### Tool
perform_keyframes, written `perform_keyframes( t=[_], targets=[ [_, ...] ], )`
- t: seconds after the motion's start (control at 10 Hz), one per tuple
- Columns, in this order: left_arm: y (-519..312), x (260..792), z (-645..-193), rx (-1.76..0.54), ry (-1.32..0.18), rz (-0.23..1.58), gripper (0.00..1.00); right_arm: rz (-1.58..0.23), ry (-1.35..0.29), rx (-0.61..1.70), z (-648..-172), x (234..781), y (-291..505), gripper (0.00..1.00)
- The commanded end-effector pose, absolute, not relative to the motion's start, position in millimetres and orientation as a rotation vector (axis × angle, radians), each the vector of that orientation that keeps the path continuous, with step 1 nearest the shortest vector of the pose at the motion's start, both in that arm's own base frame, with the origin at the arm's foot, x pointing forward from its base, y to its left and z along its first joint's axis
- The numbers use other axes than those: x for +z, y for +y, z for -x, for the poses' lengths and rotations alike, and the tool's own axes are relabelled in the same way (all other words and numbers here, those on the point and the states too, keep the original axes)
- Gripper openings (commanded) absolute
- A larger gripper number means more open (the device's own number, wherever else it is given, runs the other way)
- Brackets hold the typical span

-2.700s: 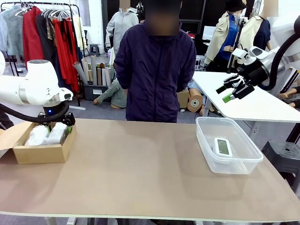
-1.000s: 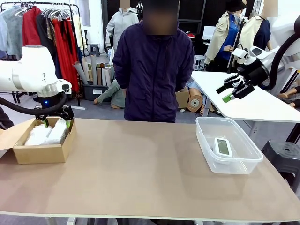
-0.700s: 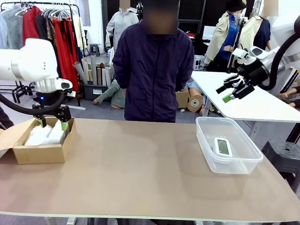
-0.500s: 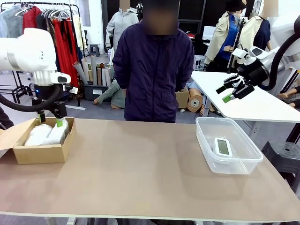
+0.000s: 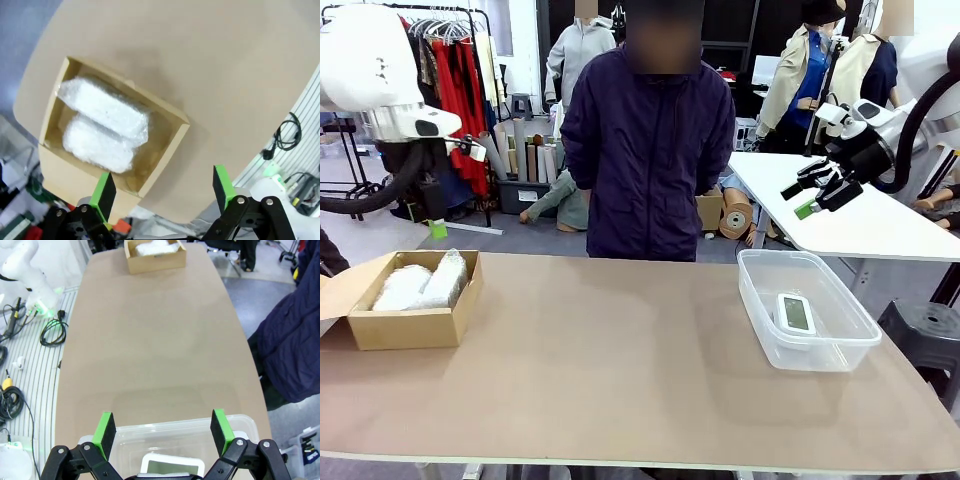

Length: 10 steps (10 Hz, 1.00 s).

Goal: Separate and place wrapped and unwrapped clocks.
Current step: If the picked Digital clock is wrapped, place it in the Package Box ; if not, place it in the Organizing box.

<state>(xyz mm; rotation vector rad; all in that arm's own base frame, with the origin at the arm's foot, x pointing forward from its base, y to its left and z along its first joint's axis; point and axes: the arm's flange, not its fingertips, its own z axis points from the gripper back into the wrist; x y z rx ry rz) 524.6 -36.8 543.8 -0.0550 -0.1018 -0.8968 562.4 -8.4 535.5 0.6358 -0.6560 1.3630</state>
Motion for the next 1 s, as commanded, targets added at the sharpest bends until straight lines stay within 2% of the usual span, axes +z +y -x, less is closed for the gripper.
perform_keyframes(
  t=[0.0,0.1,0.2,0.5,0.7,0.8,0.9],
  targets=[
    [-31,532,-508,-1.017,-0.146,0.109,1.0,-0.608,-0.658,1.385,-559,534,-8,1.0],
    [-31,536,-508,-1.028,-0.161,0.139,1.0,-0.608,-0.658,1.385,-559,534,-8,1.0],
    [-38,545,-518,-0.958,-0.13,0.066,1.0,-0.608,-0.658,1.385,-559,534,-8,1.0],
    [-38,545,-518,-0.958,-0.13,0.066,1.0,-0.608,-0.658,1.385,-559,534,-8,1.0],
    [-43,525,-523,-0.988,-0.15,0.096,1.0,-0.608,-0.658,1.385,-559,534,-8,1.0],
    [-52,516,-527,-1.088,-0.17,0.129,1.0,-0.608,-0.658,1.385,-559,534,-8,1.0],
    [-57,510,-531,-1.151,-0.195,0.089,1.0,-0.608,-0.658,1.385,-559,534,-8,1.0]
  ],
)
